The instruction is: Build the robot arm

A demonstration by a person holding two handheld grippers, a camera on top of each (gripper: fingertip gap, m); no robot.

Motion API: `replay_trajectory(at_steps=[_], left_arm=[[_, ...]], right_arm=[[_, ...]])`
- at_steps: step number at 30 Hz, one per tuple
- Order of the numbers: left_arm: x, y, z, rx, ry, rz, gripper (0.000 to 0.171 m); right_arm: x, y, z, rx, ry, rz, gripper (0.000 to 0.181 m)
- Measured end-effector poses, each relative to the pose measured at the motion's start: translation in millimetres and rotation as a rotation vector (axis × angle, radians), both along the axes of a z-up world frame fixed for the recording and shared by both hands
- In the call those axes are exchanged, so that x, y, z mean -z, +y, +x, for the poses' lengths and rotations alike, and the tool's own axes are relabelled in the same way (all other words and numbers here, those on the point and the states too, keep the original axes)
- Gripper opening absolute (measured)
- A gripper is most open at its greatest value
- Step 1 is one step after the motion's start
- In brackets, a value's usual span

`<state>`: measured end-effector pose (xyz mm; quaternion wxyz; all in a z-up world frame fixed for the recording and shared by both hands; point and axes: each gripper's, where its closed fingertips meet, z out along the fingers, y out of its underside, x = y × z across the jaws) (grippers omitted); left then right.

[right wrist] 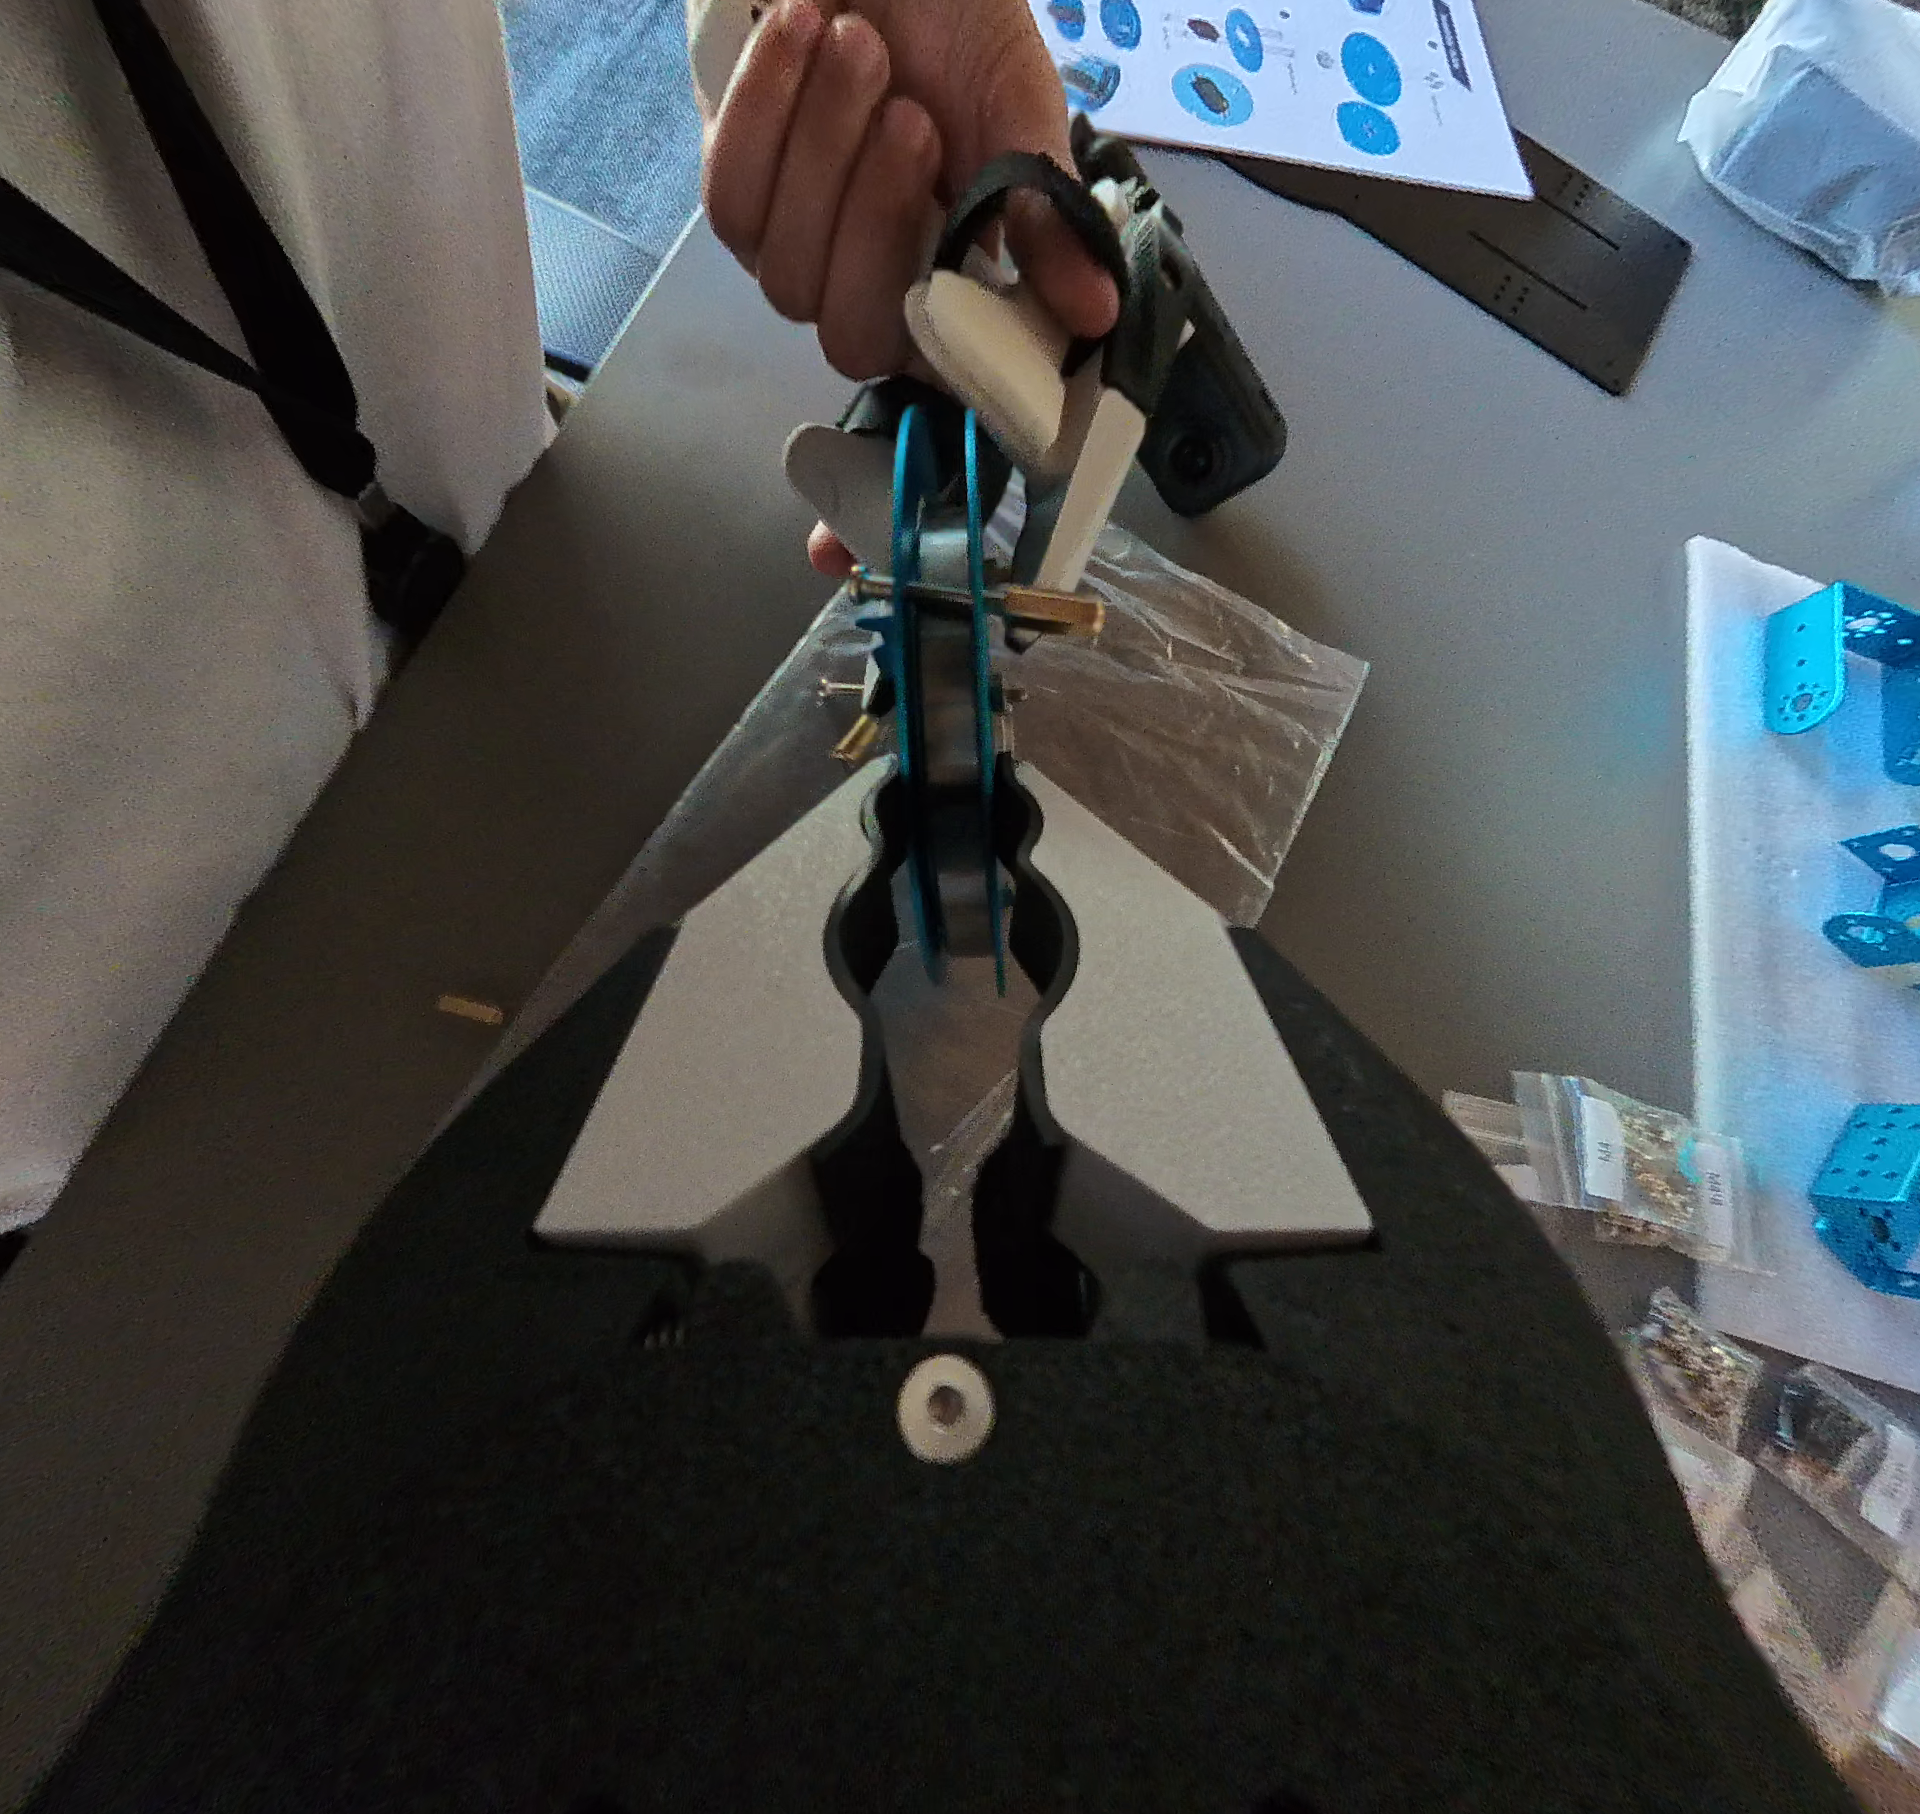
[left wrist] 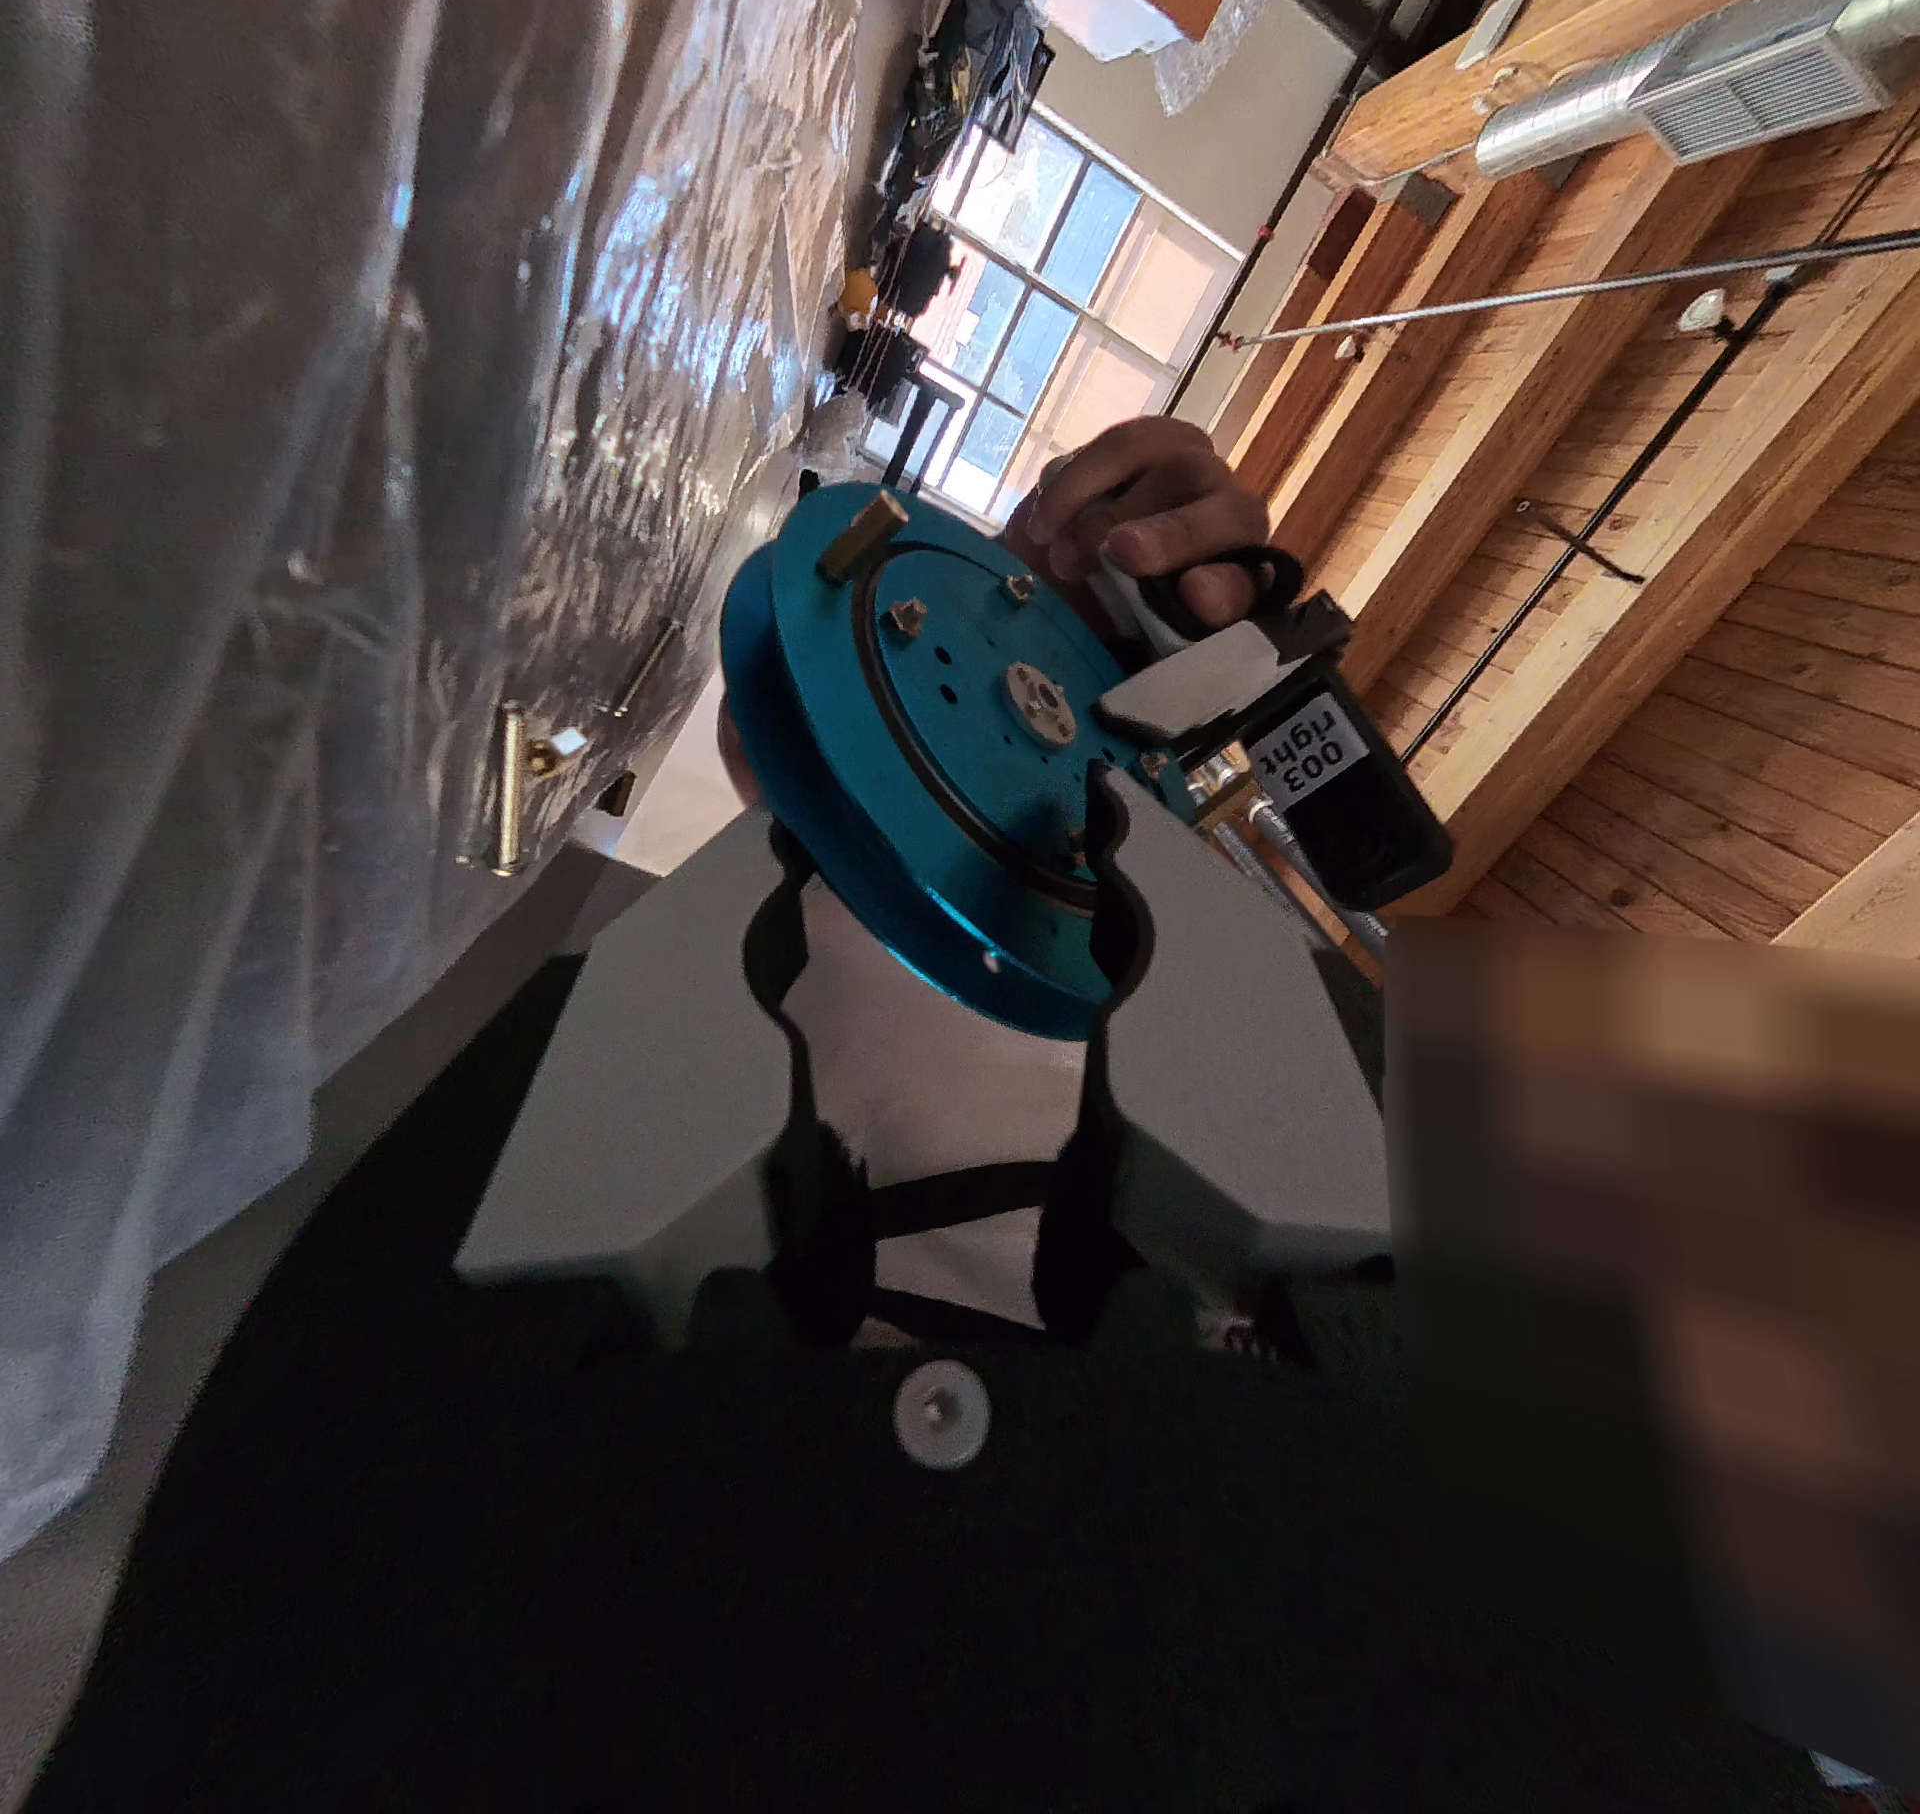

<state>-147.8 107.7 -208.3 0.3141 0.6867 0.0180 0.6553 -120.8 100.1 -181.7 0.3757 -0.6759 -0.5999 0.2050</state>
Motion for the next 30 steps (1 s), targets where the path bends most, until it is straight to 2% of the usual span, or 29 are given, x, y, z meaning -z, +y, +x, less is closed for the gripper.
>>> replay_trajectory(at_steps=[3, 5, 8, 12, 16, 18, 20, 22, 25, 28, 30], left_arm=[[-3, 1, 2, -0.031, 0.009, -0.034, 0.058], [-2, 0, 2, -0.008, 0.011, -0.021, 0.058], [9, -6, -1, 0.043, 0.061, 0.036, 0.06], [9, 2, -6, 0.031, 0.085, 0.02, 0.063], [5, 18, -14, 0.026, 0.093, 0.149, 0.063], [5, 30, -22, 0.032, 0.121, 0.318, 0.062], [-6, 40, -27, 0.046, 0.068, 0.518, 0.062], [-19, 45, -25, 0.107, -0.057, 0.837, 0.062], [-17, 40, -11, 0.265, -0.193, 1.363, 0.062], [-16, 17, 6, 0.42, -0.376, 1.609, 0.061], [-10, 13, 18, 0.474, -0.414, 1.727, 0.059]], right_arm=[[-1, -3, 1, -0.027, -0.036, 0.055, 0.014], [0, -2, 2, -0.008, -0.06, 0.069, 0.013], [4, -3, 4, 0.007, -0.058, 0.031, 0.013], [11, -3, 10, 0.024, -0.065, 0.018, 0.012], [11, -3, 14, 0.052, -0.036, -0.04, 0.012], [11, -2, 16, 0.069, -0.017, -0.071, 0.012], [11, 1, 18, 0.082, 0.011, -0.109, 0.012], [12, 4, 21, 0.091, 0.044, -0.151, 0.012], [12, 6, 23, 0.096, 0.076, -0.183, 0.012], [12, 8, 24, 0.116, 0.092, -0.21, 0.012], [12, 9, 26, 0.134, 0.117, -0.229, 0.012]])
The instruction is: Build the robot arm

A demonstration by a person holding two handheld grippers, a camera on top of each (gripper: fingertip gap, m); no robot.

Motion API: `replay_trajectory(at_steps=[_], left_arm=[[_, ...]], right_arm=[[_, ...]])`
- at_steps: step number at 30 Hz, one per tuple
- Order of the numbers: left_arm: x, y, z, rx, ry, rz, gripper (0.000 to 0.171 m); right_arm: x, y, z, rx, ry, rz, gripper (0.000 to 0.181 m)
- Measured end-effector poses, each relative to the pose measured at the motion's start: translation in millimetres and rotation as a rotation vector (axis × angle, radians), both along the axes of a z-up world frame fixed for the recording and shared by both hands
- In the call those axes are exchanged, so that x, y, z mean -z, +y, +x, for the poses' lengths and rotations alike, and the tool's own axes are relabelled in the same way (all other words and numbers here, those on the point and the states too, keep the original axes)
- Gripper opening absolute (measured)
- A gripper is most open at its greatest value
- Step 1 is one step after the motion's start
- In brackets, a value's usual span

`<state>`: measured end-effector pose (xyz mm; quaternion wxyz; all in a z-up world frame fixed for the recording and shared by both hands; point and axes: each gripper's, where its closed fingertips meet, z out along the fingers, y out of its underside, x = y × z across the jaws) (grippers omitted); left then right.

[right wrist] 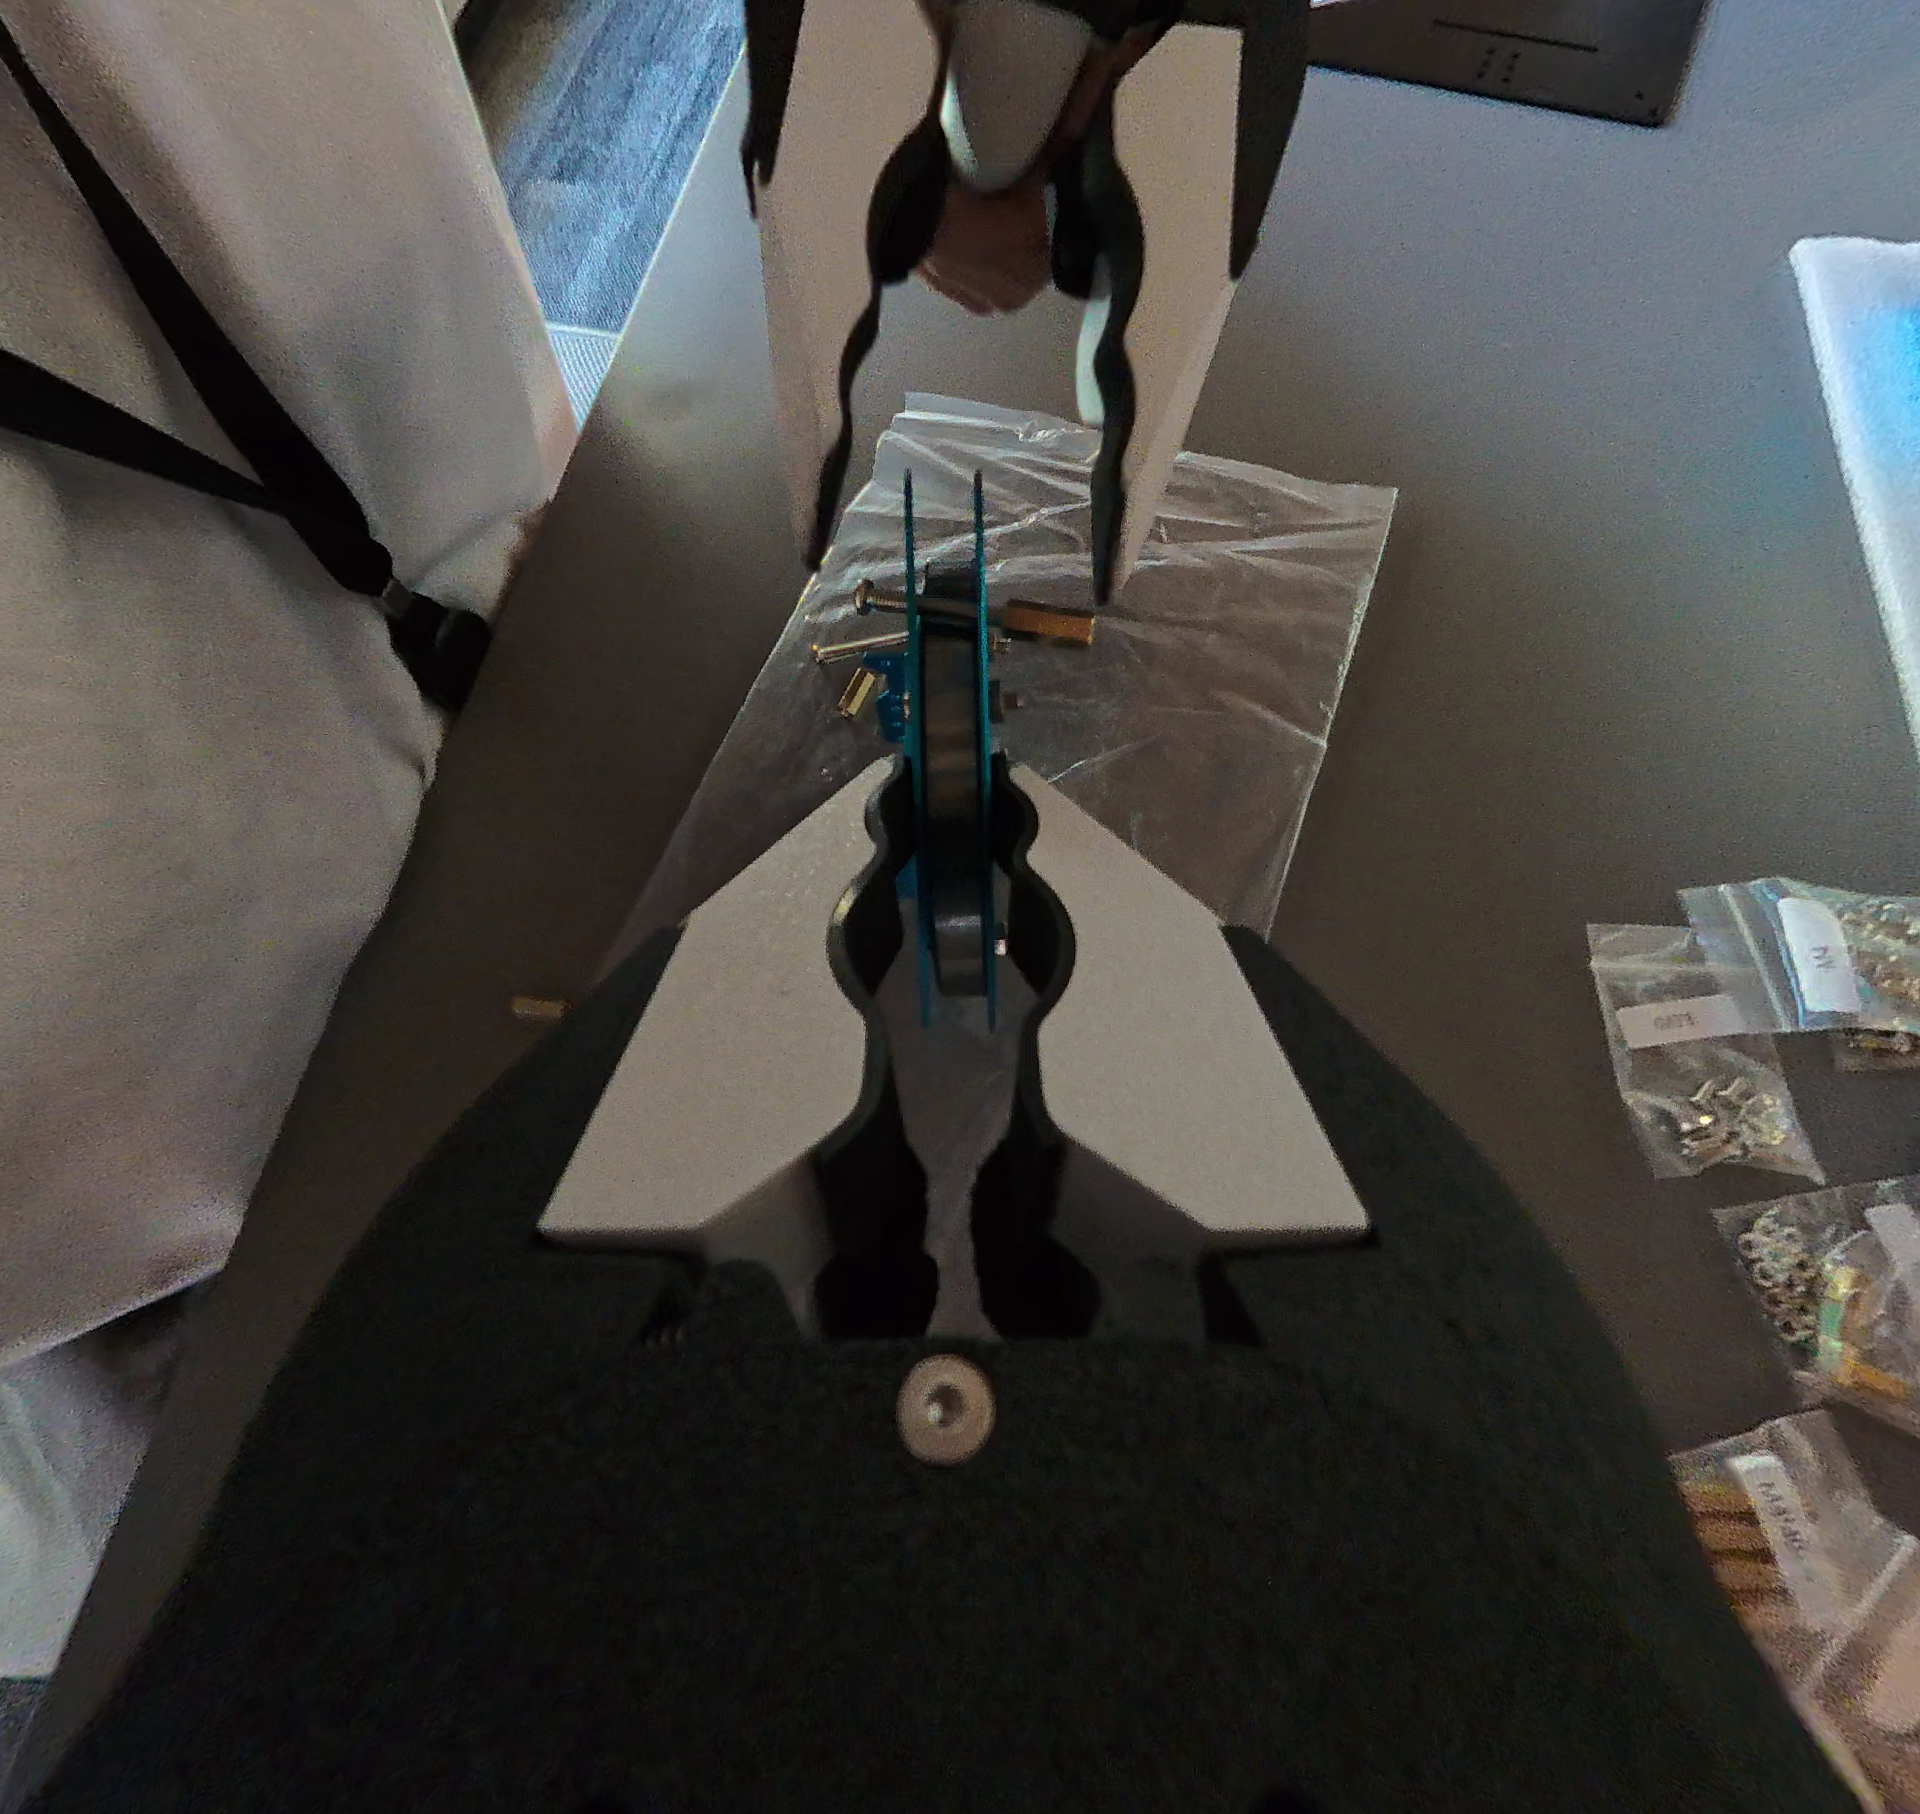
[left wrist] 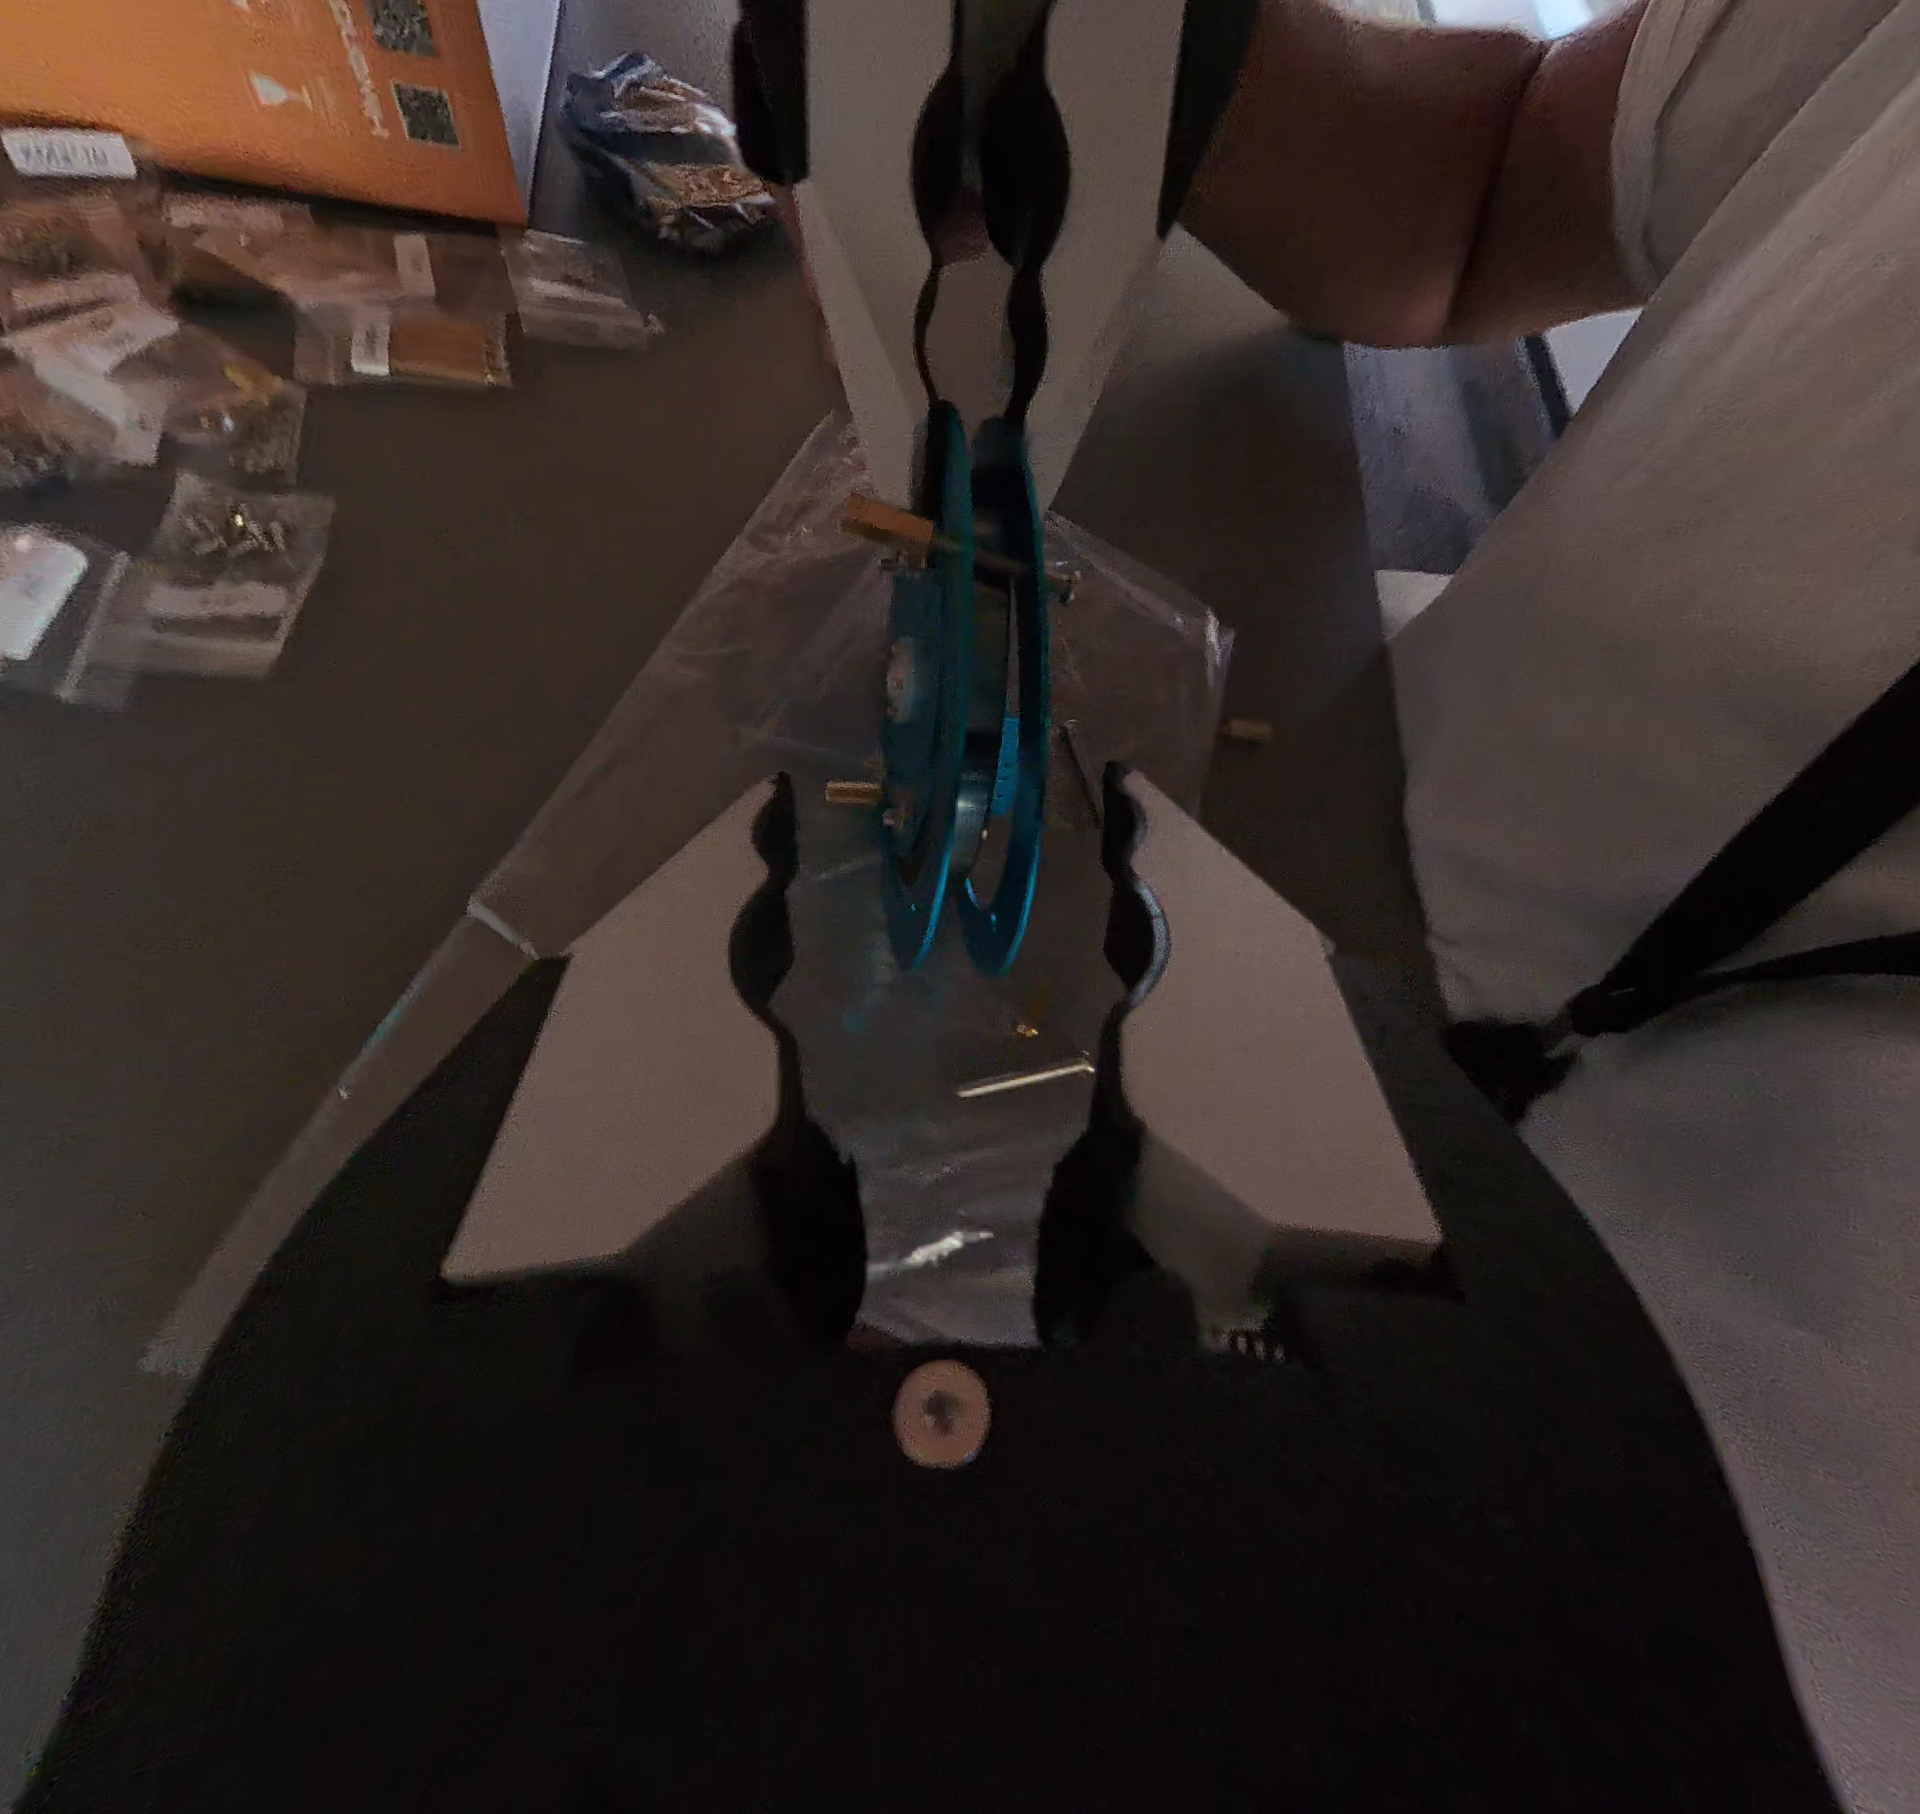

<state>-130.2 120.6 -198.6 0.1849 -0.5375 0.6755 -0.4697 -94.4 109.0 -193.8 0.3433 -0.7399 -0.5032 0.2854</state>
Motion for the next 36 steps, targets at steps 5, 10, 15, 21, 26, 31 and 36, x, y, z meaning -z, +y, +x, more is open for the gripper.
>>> replay_trajectory(at_steps=[5, 10, 15, 21, 26, 31, 36], left_arm=[[-7, -2, 19, 0.052, -0.086, 0.032, 0.015], [-3, 4, 27, 0.073, -0.076, 0.119, 0.015], [-1, 6, 25, 0.079, -0.012, 0.01, 0.013], [-1, 7, 21, 0.14, -0.044, -0.017, 0.013], [-20, 8, 6, 0.176, -0.061, -0.059, 0.013], [-18, 4, -7, 0.208, -0.082, 0.09, 0.013], [-5, -3, -10, 0.223, -0.101, 0.098, 0.014]], right_arm=[[1, 5, 8, 0.052, 0.107, -0.074, 0.012], [2, 8, 12, 0.083, 0.148, -0.116, 0.012], [2, 11, 10, 0.112, 0.219, -0.174, 0.012], [2, 11, 5, 0.129, 0.233, -0.125, 0.013], [-16, 13, -9, 0.17, 0.281, -0.125, 0.012], [-14, 9, -23, 0.167, 0.162, 0.008, 0.012], [-2, 3, -26, 0.145, 0.108, 0.039, 0.013]])
